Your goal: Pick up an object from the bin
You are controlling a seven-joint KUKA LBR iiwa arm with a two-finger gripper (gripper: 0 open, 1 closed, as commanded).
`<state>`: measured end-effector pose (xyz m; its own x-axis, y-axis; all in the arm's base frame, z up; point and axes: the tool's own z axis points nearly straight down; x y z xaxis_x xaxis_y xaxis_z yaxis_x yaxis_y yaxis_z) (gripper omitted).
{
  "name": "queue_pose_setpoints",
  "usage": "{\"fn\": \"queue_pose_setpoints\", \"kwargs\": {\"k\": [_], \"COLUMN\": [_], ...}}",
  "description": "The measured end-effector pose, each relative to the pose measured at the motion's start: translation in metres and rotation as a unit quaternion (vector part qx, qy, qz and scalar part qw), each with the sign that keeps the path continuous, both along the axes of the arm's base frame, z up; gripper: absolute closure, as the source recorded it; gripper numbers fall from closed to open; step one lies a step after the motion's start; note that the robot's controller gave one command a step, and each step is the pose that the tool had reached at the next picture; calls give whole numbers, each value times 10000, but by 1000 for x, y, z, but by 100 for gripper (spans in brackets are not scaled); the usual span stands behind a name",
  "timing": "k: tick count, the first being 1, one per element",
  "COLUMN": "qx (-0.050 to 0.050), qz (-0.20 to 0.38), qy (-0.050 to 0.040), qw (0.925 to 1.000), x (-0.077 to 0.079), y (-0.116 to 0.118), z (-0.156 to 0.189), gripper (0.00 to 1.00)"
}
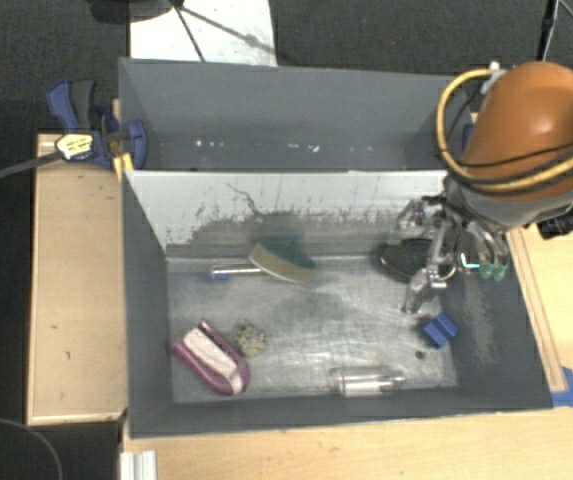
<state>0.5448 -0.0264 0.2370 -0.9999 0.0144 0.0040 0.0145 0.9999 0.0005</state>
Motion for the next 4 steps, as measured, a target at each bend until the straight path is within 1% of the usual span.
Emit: {"fn": "queue_pose_setpoints", "kwargs": {"k": [1,2,3,4], "qx": [-3,6,-4,-3], "qz": [8,83,-1060,-1050], "qy": [-39,6,-2,-22], "qw": [10000,10000,9944,9945], "x": [1,-56,-61,-60], "y": [0,28,20,20], "z": [4,-27,-90,-88], "gripper": [100,100,100,0]}}
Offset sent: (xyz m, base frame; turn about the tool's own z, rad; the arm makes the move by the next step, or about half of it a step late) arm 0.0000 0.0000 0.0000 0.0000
